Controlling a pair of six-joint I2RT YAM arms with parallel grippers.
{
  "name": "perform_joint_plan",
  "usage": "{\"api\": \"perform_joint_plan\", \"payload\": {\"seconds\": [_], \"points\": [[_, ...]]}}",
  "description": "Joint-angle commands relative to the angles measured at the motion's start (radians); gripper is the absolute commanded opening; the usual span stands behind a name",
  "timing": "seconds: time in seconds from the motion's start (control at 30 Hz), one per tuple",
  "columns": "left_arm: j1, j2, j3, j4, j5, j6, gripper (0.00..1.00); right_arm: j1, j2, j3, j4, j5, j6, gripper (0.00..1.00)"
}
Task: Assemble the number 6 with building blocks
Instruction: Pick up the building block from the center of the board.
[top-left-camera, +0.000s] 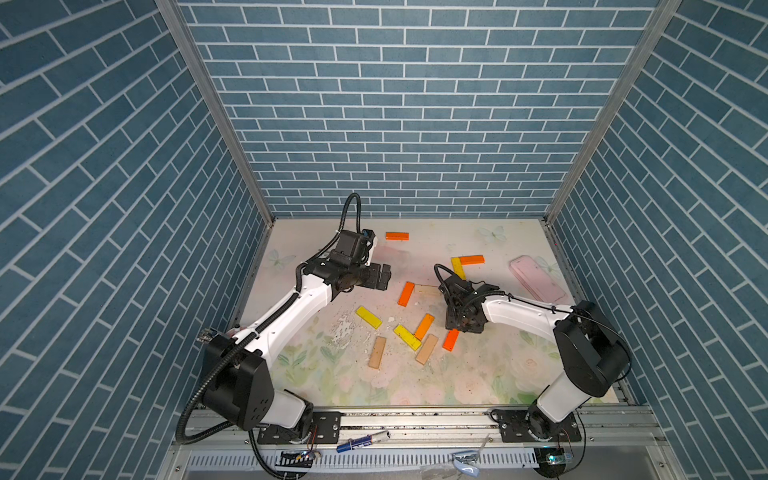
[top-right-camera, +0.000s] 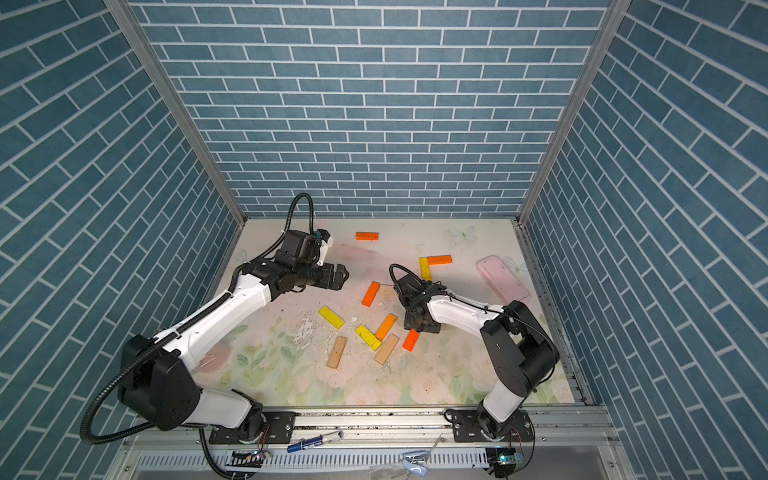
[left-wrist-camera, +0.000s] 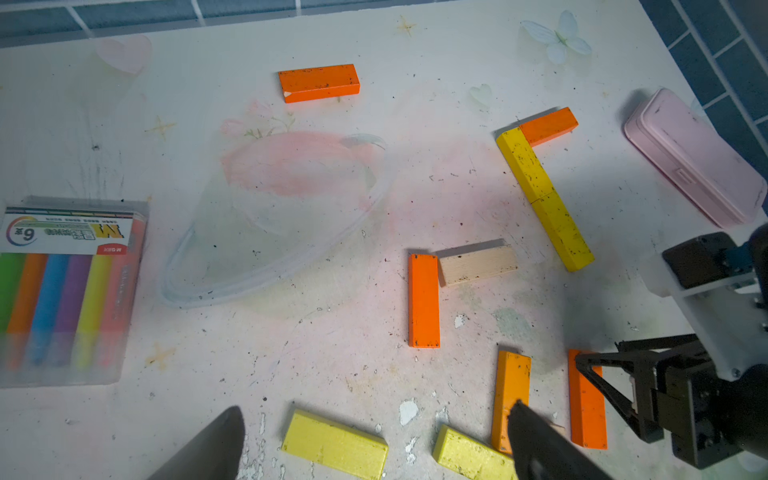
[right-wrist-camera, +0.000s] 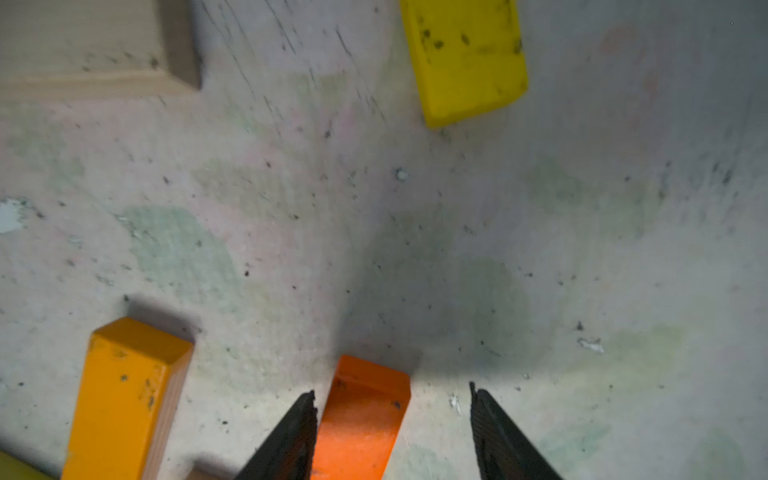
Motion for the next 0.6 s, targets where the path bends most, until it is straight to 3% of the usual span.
{"api": "perform_joint_plan", "payload": {"seconds": [0.0, 0.13, 0.33, 0.57], "points": [[0.006, -0.021, -0.012, 0.010, 0.003, -0.017, 0.99, 0.004, -0.030, -0.024, 0.060, -0.030, 0.131, 0.60], [0.006, -0.021, -0.009, 0.010, 0.007, -0.019, 0.99, 0.015, -0.004, -0.024, 0.074, -0.060, 0.161, 0.57], [0.010, -0.030, -0.011, 0.012, 0.003, -0.019, 0.99, 0.033, 0.013, -0.046, 0.078, -0.101, 0.261, 0.44], [0.023, -0.038, -0.018, 0.024, 0.015, -0.029, 0.99, 0.041, -0.022, -0.040, 0.056, -0.107, 0.371, 0.15]]}}
